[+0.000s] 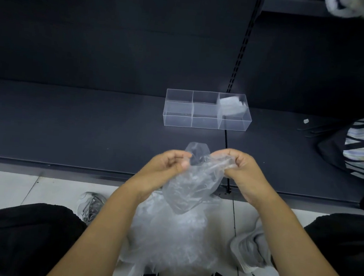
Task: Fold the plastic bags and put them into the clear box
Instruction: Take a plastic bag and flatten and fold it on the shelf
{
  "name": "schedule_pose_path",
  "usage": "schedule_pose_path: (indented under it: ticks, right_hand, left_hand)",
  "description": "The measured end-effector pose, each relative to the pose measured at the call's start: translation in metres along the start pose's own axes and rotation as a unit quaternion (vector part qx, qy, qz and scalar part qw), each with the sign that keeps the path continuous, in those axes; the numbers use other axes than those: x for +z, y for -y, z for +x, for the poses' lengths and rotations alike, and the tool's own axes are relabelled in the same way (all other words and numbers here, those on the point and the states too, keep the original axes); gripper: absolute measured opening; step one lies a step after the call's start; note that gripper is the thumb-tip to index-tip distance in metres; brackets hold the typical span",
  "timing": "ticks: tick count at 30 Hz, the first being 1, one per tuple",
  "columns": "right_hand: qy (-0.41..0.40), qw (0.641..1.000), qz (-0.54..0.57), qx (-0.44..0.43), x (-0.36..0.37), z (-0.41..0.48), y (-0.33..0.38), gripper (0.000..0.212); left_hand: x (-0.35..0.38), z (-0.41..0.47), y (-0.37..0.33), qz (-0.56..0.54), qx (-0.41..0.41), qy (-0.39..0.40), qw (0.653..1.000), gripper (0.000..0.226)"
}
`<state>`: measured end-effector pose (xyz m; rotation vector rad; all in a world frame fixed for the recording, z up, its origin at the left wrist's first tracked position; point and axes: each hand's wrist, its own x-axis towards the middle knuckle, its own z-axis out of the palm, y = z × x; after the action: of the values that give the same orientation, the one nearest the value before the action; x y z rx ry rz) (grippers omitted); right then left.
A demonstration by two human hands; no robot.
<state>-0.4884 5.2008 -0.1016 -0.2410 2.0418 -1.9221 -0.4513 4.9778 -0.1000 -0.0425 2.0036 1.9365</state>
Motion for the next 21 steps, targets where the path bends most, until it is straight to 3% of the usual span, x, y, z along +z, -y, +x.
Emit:
schedule_pose_path:
  ticks: [2,5,9,12,16,19,21]
  right_hand:
    - [-0.002,1.0,0.007,0.001,0.0,0.0,0.0,0.025]
    - [-0.005,1.0,-0.005,0.015,-0.004,0.0,0.0,0.026]
    - [-0.015,0.998,-0.044,0.046,-0.028,0.0,-0.001,0.012]
    - [-0.051,0.996,-0.019,0.07,-0.043,-0.001,-0.001,0.025]
    - [-0.042,0.998,0.021,0.046,-0.042,-0.001,-0.002,0.012]
    - [-0.036,0.999,0.015,0.035,-0.038,0.0,-0.003,0.016]
    - [-0.049,0.998,0.017,0.024,-0.033,-0.001,0.0,0.019]
  left_hand:
    - [0.005,0.001,0.005,0.003,-0.034,0.022,0.999,0.037]
    - [0.008,0.004,0.009,-0.009,-0.063,-0.065,0.996,0.004]
    - [-0.014,0.009,0.013,-0.088,-0.006,-0.174,0.981,0.011]
    - [-0.029,0.009,0.015,-0.122,0.017,-0.2,0.972,0.012]
    - [-0.035,0.01,0.017,-0.154,0.016,-0.227,0.961,0.02]
    - [-0.037,0.011,0.02,-0.158,-0.015,-0.256,0.953,0.016]
    - [-0.038,0.01,0.021,-0.091,-0.026,-0.285,0.954,0.014]
